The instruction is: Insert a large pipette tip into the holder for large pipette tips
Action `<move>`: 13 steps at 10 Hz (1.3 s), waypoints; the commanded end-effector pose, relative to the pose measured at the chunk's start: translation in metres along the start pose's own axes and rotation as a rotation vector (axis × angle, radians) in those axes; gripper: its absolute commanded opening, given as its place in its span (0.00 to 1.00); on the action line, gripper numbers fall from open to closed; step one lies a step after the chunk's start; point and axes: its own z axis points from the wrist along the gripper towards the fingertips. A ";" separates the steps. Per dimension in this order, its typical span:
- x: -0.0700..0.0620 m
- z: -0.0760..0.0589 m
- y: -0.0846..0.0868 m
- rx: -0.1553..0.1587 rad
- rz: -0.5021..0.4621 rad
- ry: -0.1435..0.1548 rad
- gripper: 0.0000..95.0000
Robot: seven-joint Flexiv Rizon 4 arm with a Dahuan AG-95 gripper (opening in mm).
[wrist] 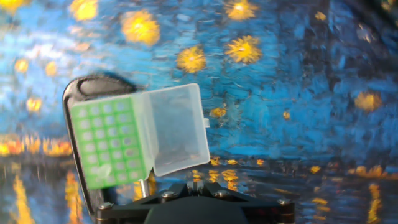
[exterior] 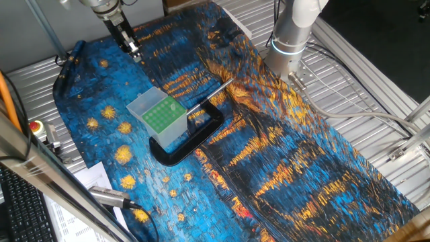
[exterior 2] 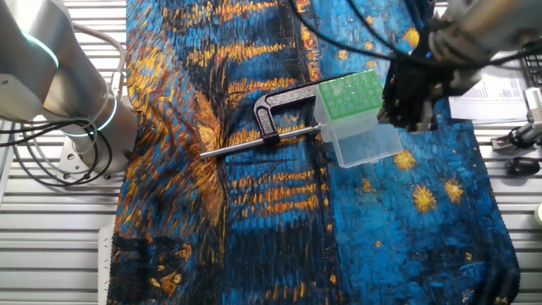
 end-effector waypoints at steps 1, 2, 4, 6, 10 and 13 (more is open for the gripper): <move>0.005 0.015 -0.005 0.019 0.026 -0.021 0.00; 0.005 0.021 -0.006 0.024 0.025 -0.024 0.00; 0.005 0.028 -0.006 0.027 0.018 -0.019 0.00; 0.005 0.031 -0.007 0.025 0.033 -0.027 0.00; 0.009 0.035 -0.009 0.022 0.044 -0.026 0.00; 0.010 0.036 -0.009 0.018 0.051 -0.026 0.00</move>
